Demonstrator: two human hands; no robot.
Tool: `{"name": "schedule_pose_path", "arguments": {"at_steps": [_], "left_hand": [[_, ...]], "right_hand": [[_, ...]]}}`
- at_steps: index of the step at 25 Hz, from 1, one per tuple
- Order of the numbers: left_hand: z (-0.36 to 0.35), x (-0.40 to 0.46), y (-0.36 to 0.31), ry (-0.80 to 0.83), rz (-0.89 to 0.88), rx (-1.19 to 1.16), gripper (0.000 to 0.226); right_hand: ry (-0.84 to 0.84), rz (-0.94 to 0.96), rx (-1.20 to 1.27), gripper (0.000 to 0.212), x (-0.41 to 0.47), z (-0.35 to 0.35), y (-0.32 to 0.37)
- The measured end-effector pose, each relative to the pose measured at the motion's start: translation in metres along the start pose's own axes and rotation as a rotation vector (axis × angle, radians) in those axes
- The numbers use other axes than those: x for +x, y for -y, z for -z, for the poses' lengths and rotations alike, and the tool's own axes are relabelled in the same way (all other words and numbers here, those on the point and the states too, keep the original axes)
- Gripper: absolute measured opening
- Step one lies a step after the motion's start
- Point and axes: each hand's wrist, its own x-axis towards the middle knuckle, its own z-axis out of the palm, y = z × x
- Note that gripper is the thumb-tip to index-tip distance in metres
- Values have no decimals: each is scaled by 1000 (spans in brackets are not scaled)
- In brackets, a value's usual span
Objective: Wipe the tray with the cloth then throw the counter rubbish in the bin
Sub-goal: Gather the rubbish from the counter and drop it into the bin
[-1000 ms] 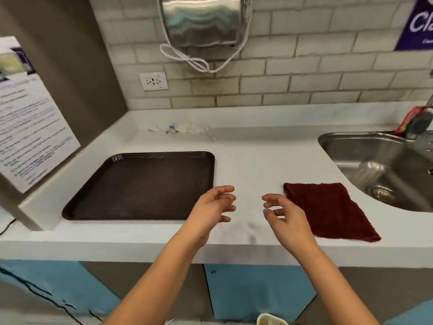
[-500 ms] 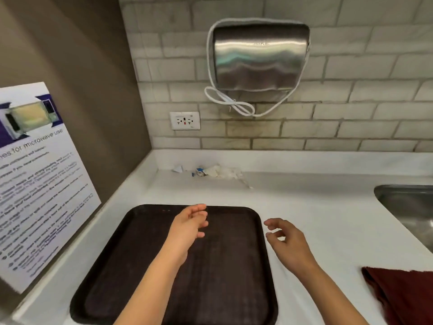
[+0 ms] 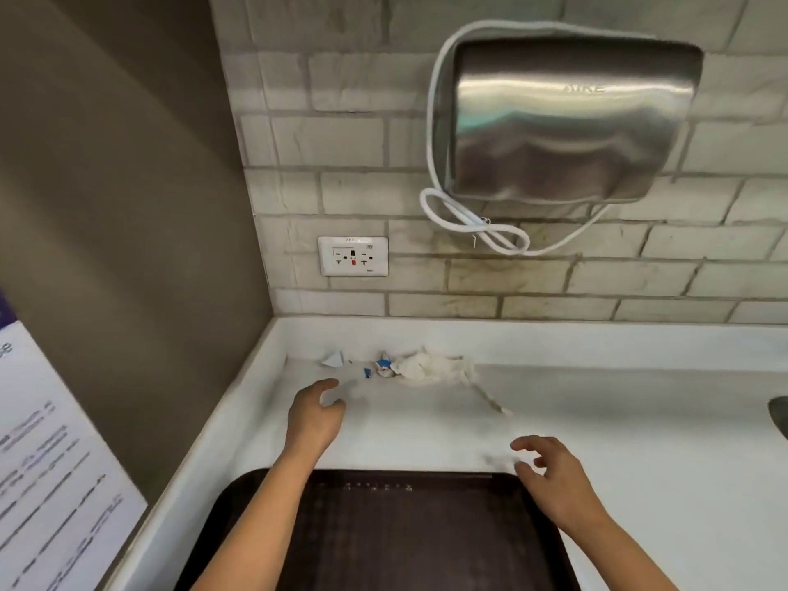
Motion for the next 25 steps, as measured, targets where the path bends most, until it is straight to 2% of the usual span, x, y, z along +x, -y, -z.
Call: {"name": "schedule_pose_path", "arguments": {"at_steps": [4, 10, 14, 16, 18, 21, 24, 25], "left_hand": [[-19, 68, 11, 50, -61, 107, 42], [-58, 125, 34, 81, -158, 246, 51], [-81, 133, 27, 96, -230, 228, 67], [-90, 130, 23, 70, -274, 228, 64], [-104, 131, 31, 9, -376, 360, 60], [-119, 144, 48, 64, -457, 582, 44], [-118, 146, 49, 112, -450, 539, 39], [-116, 143, 45, 99, -447, 498, 37]], "right_hand": [[7, -48, -124, 26, 55, -11, 0], [67, -225, -315, 48, 122, -33, 8], [39, -118, -306, 65, 155, -58, 22], [34, -45, -310, 70, 169, -73, 31], [86, -16, -388, 72, 183, -89, 39], [131, -56, -505, 64, 195, -108, 48], [51, -50, -512, 45, 202, -113, 42], [48, -44, -505, 45, 202, -112, 37]]}}
